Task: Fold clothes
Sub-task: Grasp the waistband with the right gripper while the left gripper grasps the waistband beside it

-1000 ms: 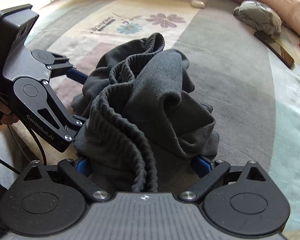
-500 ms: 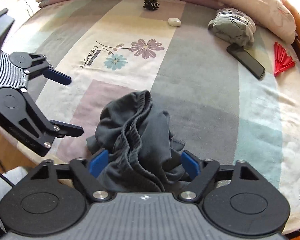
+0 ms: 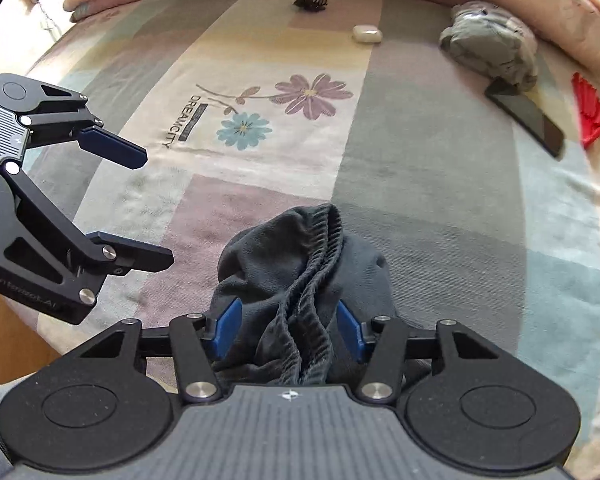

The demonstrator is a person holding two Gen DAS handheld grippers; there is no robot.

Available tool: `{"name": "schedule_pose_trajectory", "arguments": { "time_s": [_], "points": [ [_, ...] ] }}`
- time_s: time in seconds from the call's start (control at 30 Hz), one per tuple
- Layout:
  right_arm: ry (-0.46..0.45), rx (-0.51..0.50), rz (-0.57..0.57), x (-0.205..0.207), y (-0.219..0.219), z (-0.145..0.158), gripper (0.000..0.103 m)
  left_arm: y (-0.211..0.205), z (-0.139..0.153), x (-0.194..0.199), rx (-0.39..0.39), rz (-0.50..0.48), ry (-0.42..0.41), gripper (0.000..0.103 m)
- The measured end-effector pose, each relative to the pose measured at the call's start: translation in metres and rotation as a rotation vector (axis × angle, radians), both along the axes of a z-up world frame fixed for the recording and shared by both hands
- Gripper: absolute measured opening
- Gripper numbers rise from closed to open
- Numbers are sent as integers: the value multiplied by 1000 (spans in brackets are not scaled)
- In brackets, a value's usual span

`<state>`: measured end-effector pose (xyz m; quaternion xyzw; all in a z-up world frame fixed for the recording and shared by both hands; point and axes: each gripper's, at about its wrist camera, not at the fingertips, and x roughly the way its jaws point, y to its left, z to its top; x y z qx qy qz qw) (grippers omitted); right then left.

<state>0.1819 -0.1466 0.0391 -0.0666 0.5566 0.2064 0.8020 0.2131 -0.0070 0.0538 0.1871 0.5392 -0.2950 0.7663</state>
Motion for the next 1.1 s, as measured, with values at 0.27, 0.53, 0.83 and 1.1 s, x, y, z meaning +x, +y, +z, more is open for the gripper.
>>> {"name": "schedule_pose_trajectory", "arguments": {
  "time_s": [0.27,0.53,0.83,1.1],
  "points": [
    [112,80,118,22,-5,-34,36,-19,0,13,55,139,38,81],
    [138,97,161,29,-12,-35,11,-34,1,22,81,166,30,82],
    [76,76,14,38,-47,-8,10,-42,-7,37,65,45,-14,82],
    [-2,-36,-71,48,-77,1,10,-49,-14,49,15,-35,-33,82]
  ]
}}
